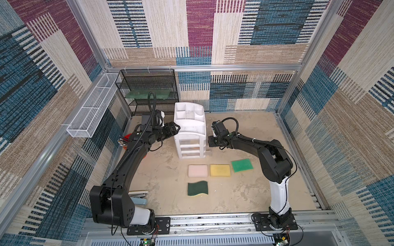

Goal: Take the sponge out of the drawer
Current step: Open the drawer in the storage box.

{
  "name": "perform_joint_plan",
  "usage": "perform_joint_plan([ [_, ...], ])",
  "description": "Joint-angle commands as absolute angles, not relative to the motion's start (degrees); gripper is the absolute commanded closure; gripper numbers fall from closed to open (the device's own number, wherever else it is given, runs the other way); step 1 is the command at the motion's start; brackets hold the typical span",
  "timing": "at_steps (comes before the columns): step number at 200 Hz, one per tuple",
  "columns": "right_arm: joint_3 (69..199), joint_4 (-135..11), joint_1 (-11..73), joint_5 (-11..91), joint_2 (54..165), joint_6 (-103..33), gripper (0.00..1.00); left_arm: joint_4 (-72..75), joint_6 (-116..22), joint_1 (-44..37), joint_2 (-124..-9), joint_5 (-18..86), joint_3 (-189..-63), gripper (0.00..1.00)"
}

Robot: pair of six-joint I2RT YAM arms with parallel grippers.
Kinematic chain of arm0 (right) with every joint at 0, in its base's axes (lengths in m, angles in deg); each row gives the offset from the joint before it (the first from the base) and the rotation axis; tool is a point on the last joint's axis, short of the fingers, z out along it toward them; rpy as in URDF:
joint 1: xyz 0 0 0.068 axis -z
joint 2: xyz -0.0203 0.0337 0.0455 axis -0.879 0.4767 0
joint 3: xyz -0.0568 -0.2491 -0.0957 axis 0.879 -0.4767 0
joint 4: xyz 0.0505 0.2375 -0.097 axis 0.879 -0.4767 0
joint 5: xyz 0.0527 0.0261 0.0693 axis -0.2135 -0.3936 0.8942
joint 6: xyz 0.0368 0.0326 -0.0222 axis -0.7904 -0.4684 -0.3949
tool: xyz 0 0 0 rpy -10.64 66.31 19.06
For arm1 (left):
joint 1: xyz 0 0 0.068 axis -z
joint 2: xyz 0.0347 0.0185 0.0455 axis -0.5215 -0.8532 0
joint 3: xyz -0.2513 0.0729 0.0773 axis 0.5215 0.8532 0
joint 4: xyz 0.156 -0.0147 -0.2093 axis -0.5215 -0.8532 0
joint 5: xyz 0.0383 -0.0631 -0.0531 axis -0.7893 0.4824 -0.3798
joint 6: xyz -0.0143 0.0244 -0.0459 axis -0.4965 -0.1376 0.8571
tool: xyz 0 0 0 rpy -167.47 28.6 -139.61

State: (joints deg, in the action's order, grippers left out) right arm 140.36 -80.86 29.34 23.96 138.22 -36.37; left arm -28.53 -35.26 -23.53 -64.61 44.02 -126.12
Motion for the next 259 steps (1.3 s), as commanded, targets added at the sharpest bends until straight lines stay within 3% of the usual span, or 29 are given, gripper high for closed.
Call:
perform_joint_plan([
  [1, 140.09, -81.07, 29.49, 22.42, 137.58, -37.40, 0.49, -29.99, -36.11, -23.52, -64.68, 44.43, -126.19, 0.24],
  [58, 141.69, -81.80, 29.80, 23.65, 139.55, -37.45, 0.77, -30.00, -36.00, -23.52, -64.85, 44.43, -126.11, 0.24],
  [88, 141.74, -82.09, 29.84, 23.44, 139.36, -37.71, 1.00, -30.01, -36.07, -23.52, -64.90, 44.43, -126.13, 0.24],
  [259, 132.49, -79.70, 36.85, 20.20, 131.44, -39.09, 1.00, -30.27, -36.07, -23.52, -65.60, 44.16, -126.37, 0.24],
])
